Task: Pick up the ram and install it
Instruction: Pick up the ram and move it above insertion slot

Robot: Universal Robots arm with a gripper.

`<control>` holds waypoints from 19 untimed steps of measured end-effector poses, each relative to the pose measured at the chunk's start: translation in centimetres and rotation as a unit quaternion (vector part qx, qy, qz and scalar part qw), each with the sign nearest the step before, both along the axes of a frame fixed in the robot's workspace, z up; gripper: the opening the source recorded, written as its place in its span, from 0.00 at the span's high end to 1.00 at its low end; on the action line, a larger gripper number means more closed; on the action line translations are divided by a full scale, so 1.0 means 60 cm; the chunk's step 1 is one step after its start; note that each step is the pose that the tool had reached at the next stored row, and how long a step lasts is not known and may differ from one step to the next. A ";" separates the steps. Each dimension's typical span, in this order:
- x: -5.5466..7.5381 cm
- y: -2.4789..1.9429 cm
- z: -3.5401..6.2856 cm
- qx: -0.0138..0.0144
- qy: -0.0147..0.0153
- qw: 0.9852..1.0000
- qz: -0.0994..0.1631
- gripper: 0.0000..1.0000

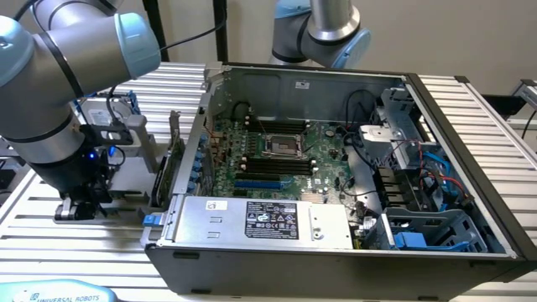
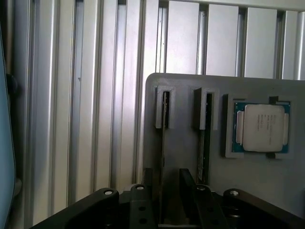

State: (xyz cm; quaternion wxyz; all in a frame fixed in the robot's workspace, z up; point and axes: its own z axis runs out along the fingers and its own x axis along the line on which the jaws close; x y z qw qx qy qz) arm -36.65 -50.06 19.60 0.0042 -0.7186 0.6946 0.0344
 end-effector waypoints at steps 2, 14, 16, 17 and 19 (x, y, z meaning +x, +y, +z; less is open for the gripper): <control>0.000 0.0000 0.000 0.000 0.000 1.000 0.000 0.64; 0.000 0.0000 0.000 0.000 0.000 1.000 0.000 0.82; 0.000 0.0000 0.000 0.000 0.000 1.000 0.000 0.84; 0.000 0.0000 0.000 0.000 0.000 1.000 0.000 0.87; 0.000 0.0000 0.000 0.000 0.000 1.000 0.000 0.87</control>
